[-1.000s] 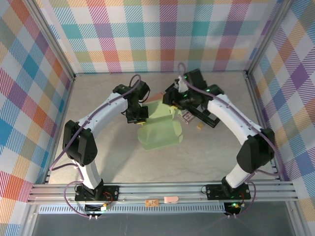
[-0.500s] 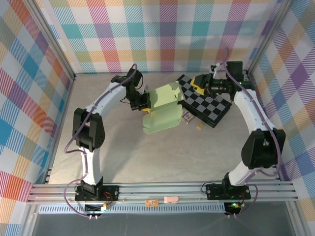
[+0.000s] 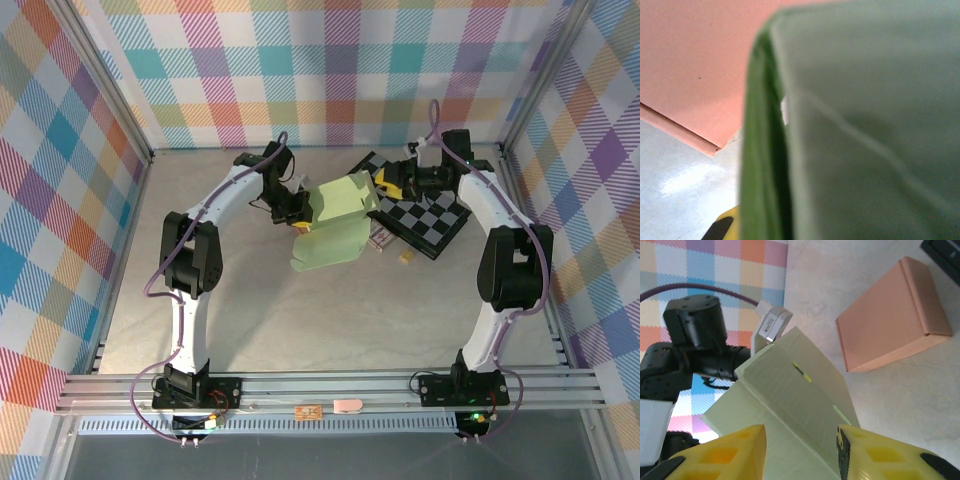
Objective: Fold the paper box
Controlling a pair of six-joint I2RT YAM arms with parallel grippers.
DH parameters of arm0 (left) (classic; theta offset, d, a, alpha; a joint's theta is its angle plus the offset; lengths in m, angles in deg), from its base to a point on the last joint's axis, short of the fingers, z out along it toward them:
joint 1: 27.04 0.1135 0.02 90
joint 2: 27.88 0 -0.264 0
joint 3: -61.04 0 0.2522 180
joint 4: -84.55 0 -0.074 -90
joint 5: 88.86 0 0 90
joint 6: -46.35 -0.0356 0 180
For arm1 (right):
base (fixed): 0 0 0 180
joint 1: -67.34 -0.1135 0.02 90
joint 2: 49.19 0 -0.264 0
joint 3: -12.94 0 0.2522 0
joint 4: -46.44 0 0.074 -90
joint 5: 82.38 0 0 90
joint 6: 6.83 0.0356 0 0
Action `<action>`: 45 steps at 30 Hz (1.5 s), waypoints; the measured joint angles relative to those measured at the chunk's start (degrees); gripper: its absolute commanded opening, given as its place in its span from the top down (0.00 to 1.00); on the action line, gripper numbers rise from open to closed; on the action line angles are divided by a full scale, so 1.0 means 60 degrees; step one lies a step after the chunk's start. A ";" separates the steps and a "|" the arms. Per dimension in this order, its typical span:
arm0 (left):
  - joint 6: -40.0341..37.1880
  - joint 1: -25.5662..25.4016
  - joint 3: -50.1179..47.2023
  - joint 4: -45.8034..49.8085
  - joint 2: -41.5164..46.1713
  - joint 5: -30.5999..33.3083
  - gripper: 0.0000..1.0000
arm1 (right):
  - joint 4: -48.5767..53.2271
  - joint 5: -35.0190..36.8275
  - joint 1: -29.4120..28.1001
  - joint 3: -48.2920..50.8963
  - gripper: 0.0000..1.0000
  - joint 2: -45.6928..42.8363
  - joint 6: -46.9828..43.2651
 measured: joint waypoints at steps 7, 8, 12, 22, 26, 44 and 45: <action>-0.0033 0.0000 0.0178 0.0080 0.0000 -0.0113 1.00 | 0.0335 -0.0087 -0.0240 -0.0138 0.65 0.0000 -0.0656; -0.0033 0.0000 0.0208 0.0091 0.0000 -0.0113 1.00 | 0.0477 -0.0025 -0.0321 -0.0237 0.65 0.0000 -0.0801; -0.0036 0.0000 0.0288 0.0229 0.0000 -0.0117 1.00 | 0.0911 0.0346 -0.0710 -0.0623 0.66 0.0000 -0.1271; -0.0040 0.0000 0.0288 0.0277 0.0000 -0.0102 1.00 | 0.2175 0.2758 -0.1534 -0.1530 0.61 0.0000 -0.2404; -0.0044 -0.0004 0.0288 0.0401 0.0000 -0.0047 1.00 | 0.2481 0.4138 -0.1920 -0.1698 0.61 0.0000 -0.2732; -0.0073 -0.0117 0.0288 0.0521 0.0000 0.0288 1.00 | 0.3289 0.9071 -0.3537 -0.2575 0.79 0.0098 -0.3260; -0.0069 -0.0138 0.0288 0.0521 0.0000 0.0328 1.00 | 0.3322 0.9406 -0.3636 -0.2605 0.80 0.0127 -0.3238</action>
